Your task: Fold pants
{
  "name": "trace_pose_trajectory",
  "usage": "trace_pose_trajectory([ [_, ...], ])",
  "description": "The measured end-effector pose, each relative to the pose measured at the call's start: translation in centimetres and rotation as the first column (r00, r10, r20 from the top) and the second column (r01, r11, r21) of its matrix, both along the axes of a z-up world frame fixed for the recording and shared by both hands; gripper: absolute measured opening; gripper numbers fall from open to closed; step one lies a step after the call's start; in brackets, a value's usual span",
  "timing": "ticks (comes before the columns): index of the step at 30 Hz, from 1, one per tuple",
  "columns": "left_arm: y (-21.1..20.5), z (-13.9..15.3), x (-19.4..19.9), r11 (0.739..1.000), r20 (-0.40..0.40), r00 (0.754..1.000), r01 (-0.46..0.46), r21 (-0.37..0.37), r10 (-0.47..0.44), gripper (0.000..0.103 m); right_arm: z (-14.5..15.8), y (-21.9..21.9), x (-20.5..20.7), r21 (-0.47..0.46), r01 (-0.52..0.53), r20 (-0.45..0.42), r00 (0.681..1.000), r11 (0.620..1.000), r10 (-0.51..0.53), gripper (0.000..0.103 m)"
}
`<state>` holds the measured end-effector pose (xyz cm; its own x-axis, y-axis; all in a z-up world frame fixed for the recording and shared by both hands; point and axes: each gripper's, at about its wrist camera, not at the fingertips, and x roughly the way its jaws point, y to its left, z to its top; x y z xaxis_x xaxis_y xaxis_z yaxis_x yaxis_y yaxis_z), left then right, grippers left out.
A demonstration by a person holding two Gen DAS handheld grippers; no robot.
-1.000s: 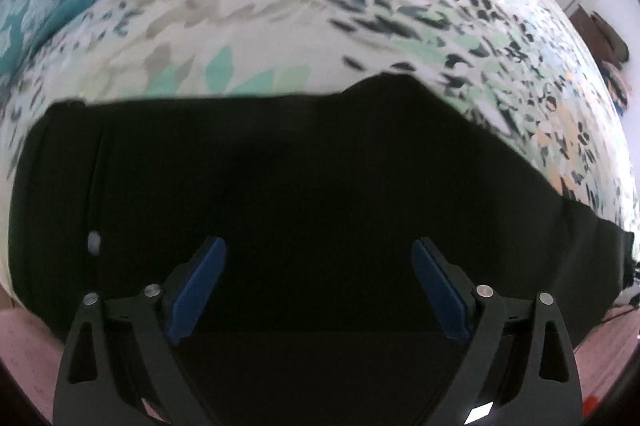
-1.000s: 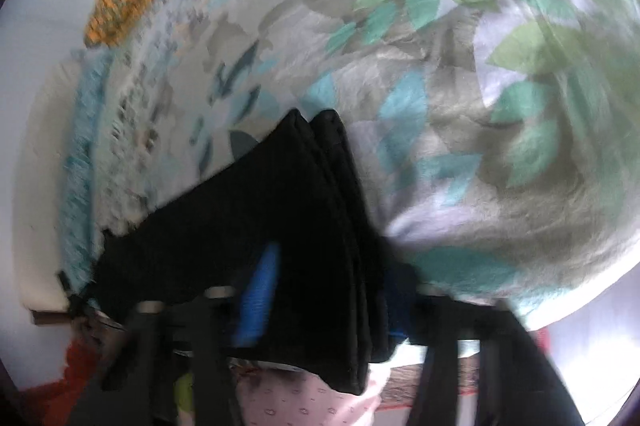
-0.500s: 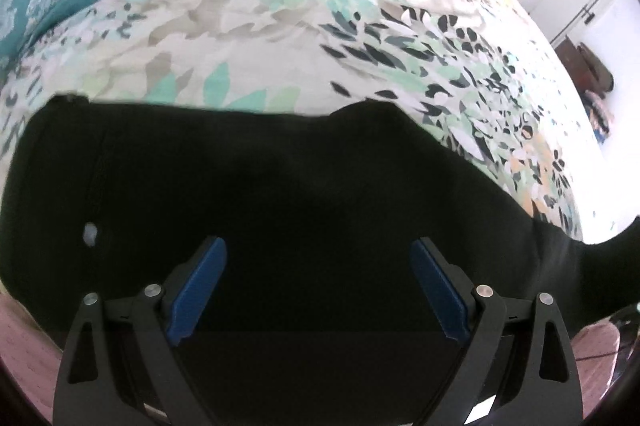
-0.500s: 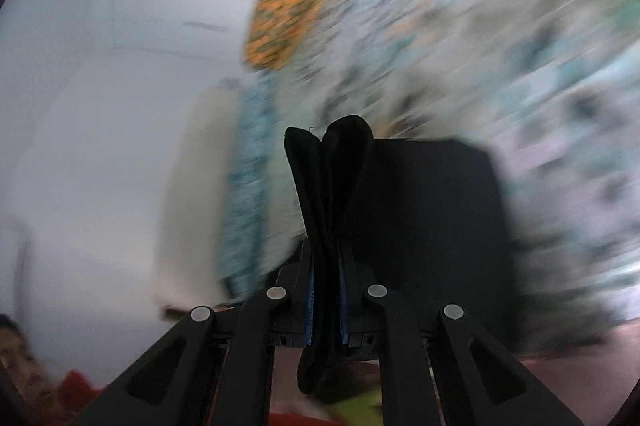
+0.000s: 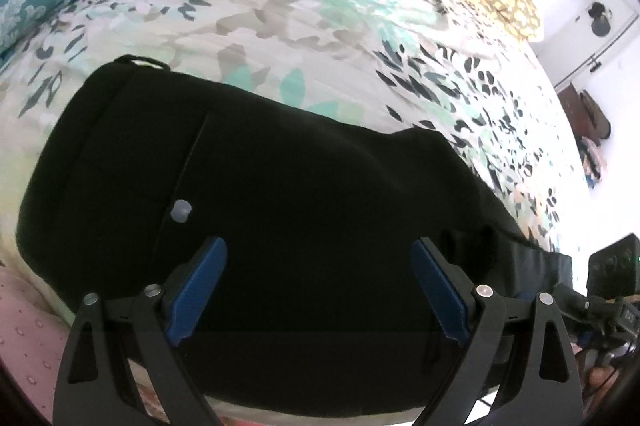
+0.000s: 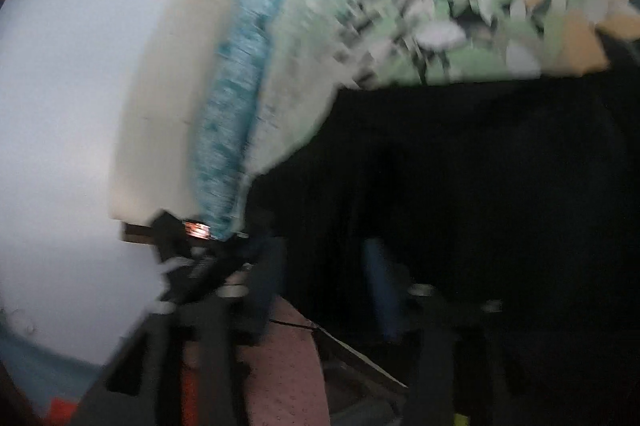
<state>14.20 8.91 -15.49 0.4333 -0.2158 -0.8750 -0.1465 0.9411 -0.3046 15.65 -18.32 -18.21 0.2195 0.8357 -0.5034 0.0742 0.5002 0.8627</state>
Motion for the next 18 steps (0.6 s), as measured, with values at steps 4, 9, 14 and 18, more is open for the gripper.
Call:
trace_pose_trajectory([
  [4, -1.9, 1.2, -1.0, 0.996, 0.046, 0.996, 0.082, -0.032, -0.081, 0.094, 4.3, -5.6, -2.8, -0.111, 0.099, 0.169, 0.982, 0.989, -0.079, 0.066],
  [9, -10.6, 2.5, -3.0, 0.927, 0.090, 0.923, 0.373, 0.019, -0.374, 0.087, 7.7, -12.4, -7.9, -0.340, 0.246, 0.348, 0.930, 0.908, -0.122, 0.073],
  [14, -15.6, 0.8, -2.5, 0.888, 0.014, 0.889, 0.455, 0.074, -0.457, 0.077, 6.7, -15.2, -12.6, -0.367, 0.330, 0.353, 0.914, 0.870, -0.198, 0.073],
  [18, -16.3, -1.3, -1.5, 0.899, -0.059, 0.903, 0.429, 0.089, -0.426, 0.065, 7.1, -16.0, -12.9, -0.355, 0.361, 0.383, 0.898, 0.863, -0.218, 0.073],
])
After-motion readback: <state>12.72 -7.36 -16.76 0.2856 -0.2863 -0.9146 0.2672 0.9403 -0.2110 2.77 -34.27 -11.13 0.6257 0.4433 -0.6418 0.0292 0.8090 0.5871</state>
